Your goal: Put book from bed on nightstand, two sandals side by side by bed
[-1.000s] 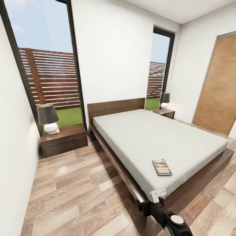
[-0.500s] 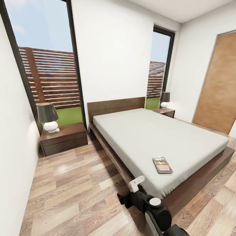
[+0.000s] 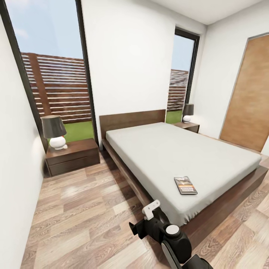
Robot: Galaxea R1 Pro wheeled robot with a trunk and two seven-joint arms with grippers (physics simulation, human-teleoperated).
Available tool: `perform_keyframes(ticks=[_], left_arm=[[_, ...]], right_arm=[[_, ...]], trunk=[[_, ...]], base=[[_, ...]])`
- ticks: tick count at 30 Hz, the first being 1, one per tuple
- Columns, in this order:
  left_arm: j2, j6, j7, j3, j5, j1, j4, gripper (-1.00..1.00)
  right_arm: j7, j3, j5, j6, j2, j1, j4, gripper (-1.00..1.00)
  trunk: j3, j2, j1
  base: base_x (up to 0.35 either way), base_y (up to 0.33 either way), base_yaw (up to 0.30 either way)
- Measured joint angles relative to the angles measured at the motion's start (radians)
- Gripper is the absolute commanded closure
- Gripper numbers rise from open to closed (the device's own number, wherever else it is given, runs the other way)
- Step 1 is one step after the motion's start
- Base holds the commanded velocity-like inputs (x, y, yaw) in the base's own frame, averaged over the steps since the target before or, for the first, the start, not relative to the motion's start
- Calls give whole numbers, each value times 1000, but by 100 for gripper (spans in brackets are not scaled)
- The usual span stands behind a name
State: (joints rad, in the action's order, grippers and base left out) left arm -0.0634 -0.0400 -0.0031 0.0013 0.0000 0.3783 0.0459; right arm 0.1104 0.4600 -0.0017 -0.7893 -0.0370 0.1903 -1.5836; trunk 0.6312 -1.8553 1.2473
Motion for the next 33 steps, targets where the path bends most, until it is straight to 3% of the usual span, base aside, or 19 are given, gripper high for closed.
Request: perform_keyframes(ticks=[13,33], left_arm=[[0,1,0,0,0,-1,0,-100],[0,-6,-4,1,0,0,0,-100]], right_arm=[[0,24,0,0,0,2,0,-100],[0,29,0,-3,0,2,0,-100]], trunk=[[41,-91,50],[103,-231,127]], base=[[0,0,0],[0,0,0]])
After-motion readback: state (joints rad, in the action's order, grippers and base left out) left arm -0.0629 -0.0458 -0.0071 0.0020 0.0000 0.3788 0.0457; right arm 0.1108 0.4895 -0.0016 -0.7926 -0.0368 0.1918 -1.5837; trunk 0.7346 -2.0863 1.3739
